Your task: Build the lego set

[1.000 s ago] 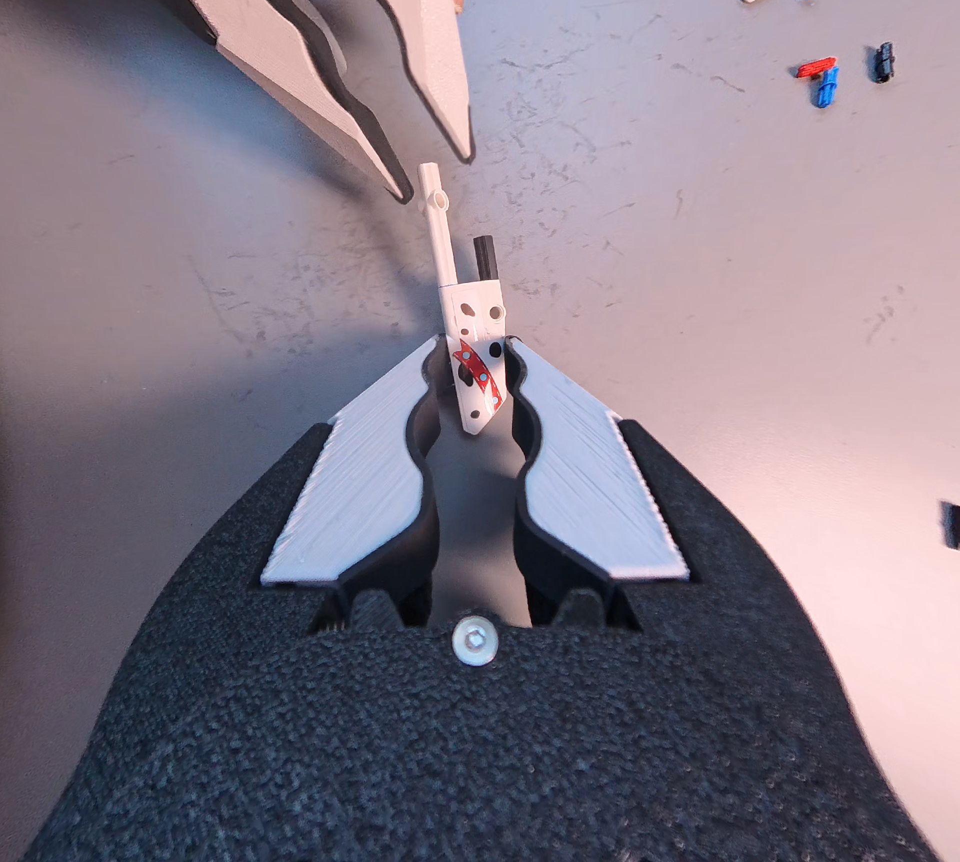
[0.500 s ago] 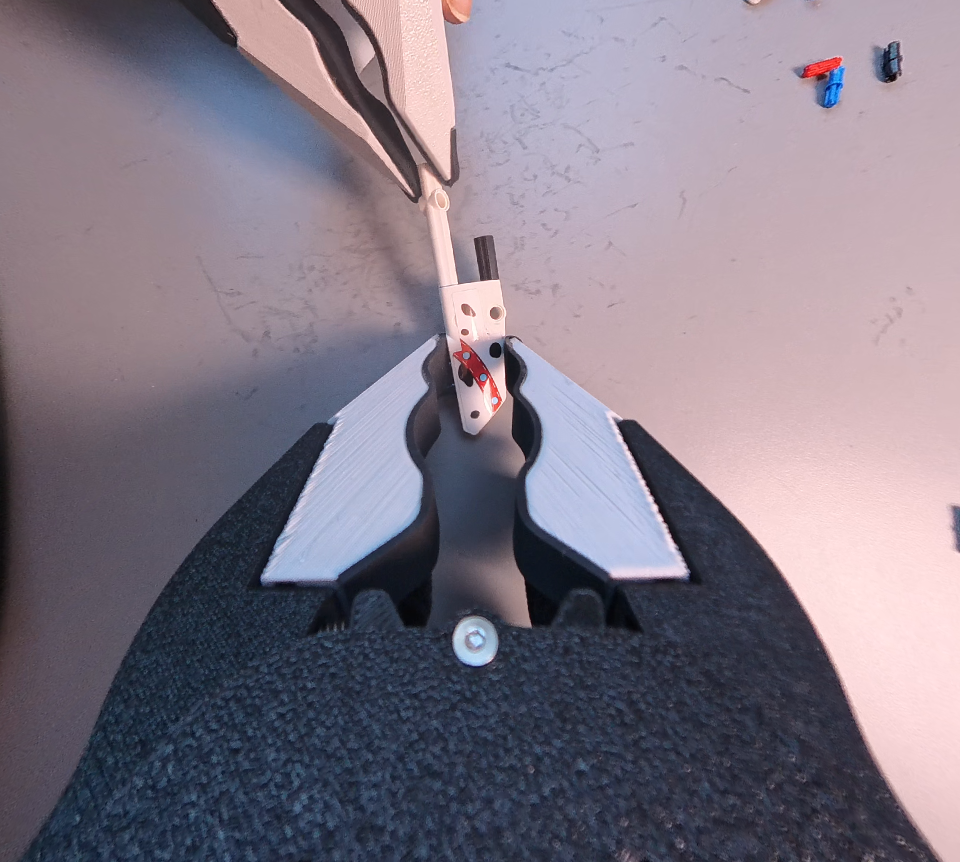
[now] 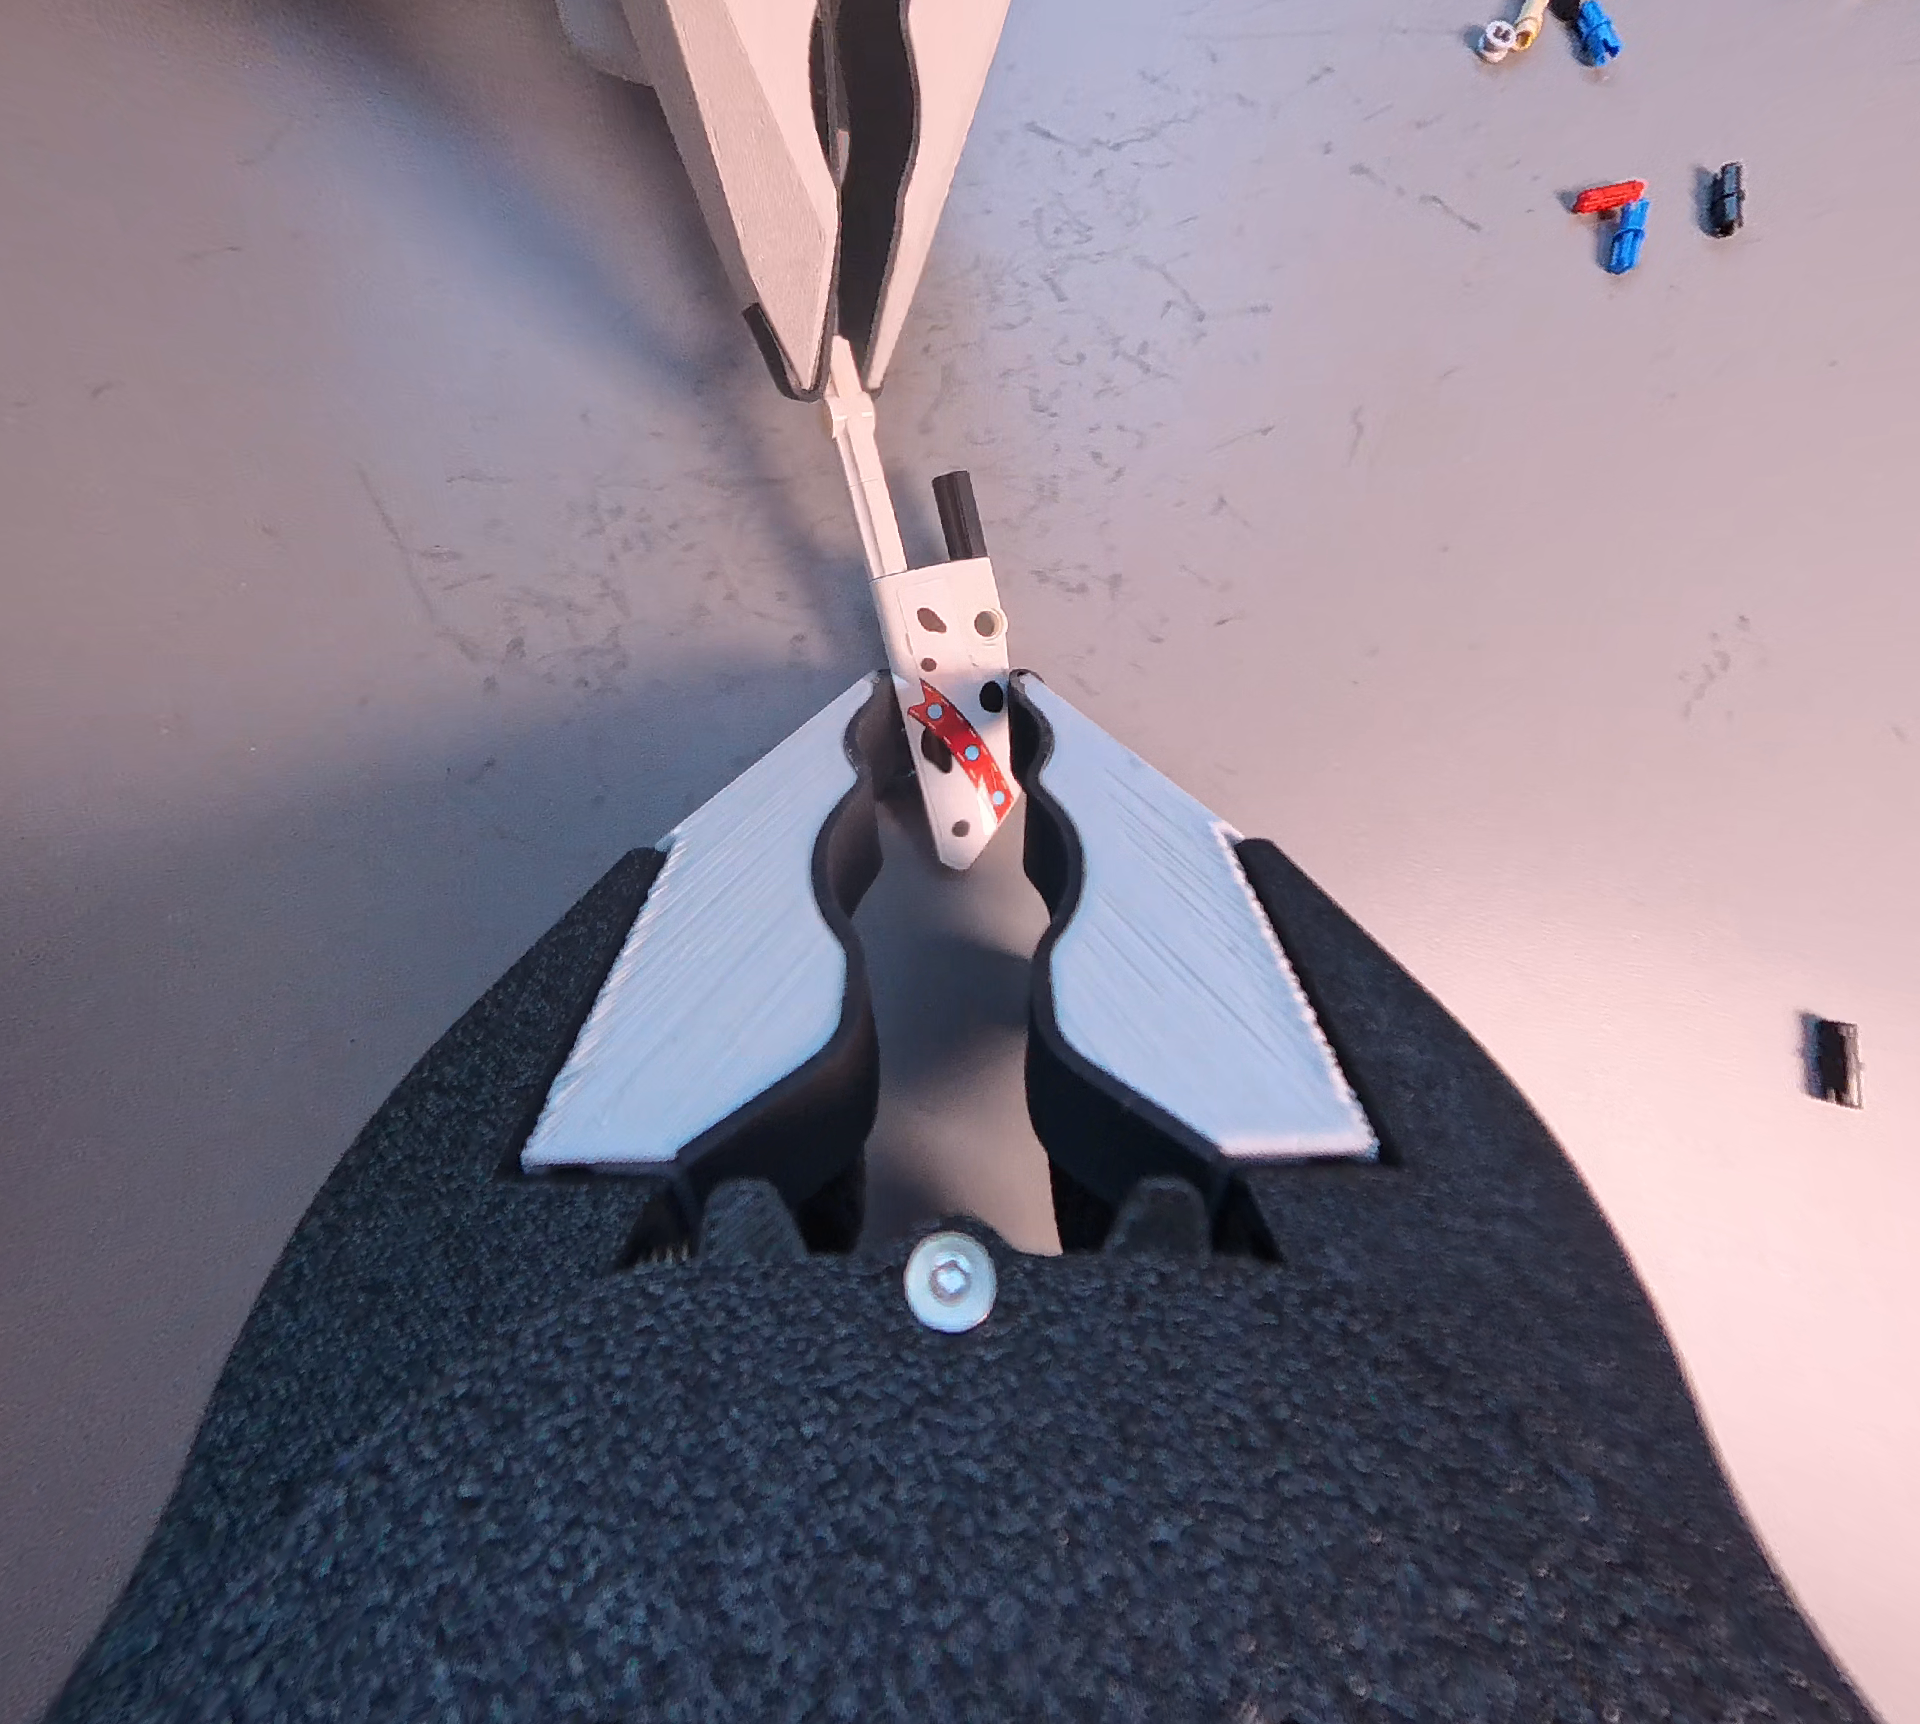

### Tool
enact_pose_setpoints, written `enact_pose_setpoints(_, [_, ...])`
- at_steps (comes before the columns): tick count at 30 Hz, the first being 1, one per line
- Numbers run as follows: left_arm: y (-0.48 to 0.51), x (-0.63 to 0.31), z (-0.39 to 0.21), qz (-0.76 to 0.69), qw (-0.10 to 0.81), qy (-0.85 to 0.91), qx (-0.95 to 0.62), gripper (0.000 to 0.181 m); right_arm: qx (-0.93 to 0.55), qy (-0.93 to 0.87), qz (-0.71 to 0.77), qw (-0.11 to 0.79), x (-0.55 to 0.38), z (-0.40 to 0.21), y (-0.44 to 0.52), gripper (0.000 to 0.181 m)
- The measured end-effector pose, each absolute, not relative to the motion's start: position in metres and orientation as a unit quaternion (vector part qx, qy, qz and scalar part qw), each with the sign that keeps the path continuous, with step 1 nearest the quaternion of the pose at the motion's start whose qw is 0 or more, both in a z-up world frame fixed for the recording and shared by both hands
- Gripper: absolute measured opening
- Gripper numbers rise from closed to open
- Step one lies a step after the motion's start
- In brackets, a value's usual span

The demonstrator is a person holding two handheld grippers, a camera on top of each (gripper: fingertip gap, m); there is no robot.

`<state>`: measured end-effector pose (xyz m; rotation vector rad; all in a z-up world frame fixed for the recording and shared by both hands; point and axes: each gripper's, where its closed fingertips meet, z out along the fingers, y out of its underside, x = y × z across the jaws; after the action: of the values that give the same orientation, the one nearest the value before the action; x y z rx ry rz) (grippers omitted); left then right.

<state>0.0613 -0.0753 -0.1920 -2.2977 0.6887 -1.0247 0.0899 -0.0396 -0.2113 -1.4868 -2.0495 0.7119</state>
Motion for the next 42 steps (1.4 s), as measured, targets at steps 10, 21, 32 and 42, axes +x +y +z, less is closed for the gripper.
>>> enact_pose_setpoints(10, [-0.0738,0.0601,-0.1923,-0.366,0.281,0.266,-0.846,0.006,-0.545,-0.755,0.259,0.258,0.0902,-0.2113,-0.0394,0.02])
enact_pose_setpoints(21, [-0.0718,0.0578,-0.1959,-0.269,0.33,0.36,-0.83,0.007,-0.541,-0.757,0.251,0.268,0.0901,-0.211,-0.0386,0.02])
enact_pose_setpoints(32, [-0.0728,0.0585,-0.1964,-0.258,0.347,0.376,-0.819,0.006,-0.542,-0.756,0.252,0.266,0.0903,-0.2111,-0.039,0.021])
enact_pose_setpoints(42, [-0.0707,0.0566,-0.1967,-0.26,0.343,0.372,-0.822,0.008,-0.549,-0.75,0.262,0.26,0.0899,-0.2101,-0.0381,0.021])
